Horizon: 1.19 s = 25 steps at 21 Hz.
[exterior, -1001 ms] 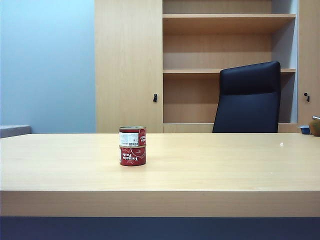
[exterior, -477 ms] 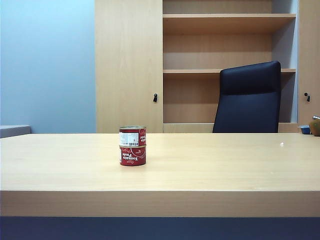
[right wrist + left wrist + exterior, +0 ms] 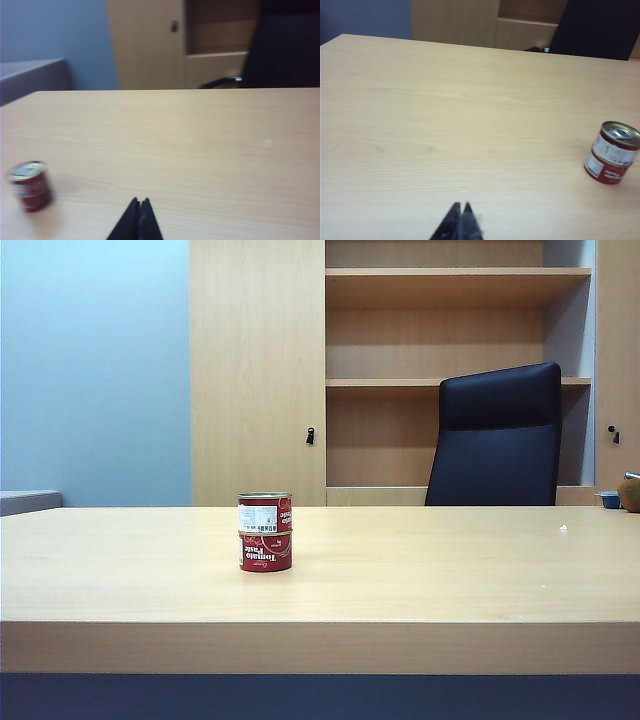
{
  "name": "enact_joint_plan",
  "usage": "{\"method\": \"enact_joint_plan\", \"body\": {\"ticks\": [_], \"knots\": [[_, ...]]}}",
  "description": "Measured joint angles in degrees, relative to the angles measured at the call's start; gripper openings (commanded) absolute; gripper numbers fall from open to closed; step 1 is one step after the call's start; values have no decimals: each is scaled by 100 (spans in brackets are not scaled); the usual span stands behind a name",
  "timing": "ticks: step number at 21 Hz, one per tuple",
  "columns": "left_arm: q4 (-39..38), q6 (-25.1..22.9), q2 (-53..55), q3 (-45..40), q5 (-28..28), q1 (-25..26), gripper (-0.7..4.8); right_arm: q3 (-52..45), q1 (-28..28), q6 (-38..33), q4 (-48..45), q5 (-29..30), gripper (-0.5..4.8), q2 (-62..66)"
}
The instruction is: Stack a can of tomatoes on the right onto the can of tomatoes on the left.
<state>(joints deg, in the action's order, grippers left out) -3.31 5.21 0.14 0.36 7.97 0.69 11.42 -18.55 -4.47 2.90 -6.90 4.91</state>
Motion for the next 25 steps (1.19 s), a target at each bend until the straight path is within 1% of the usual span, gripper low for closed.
{"method": "enact_joint_plan", "body": {"ticks": [1,2,3,4,5,7,10,13,15,25], "knots": [[-2,-2,0,0,-2,0,-1,-345,573,2,-356,483,-8,0],[-4,0,0,0,2,0,-1,-507,879,2,-525,774,-8,0],[-20,0,0,0,0,2,-1,-675,1298,0,-651,1167,-8,-33],[-37,0,0,0,0,0,-1,-800,1648,-15,-730,1349,-8,-133],[-37,0,0,0,-2,0,-1,-905,1891,-61,-785,1373,-9,-205],[-37,-2,0,0,7,0,-1,-1099,2181,-122,-627,1403,-8,-396],[-35,0,0,0,4,0,-1,-1102,2201,-129,-299,1423,-8,-490],[-35,-2,0,2,4,0,-1,-1102,2031,-127,101,1440,-8,-492],[-35,0,0,2,4,0,-1,-1102,2022,-129,262,1460,-8,-492],[-37,-2,0,0,2,0,-1,-1102,2022,-129,264,1460,-9,-492]]}}
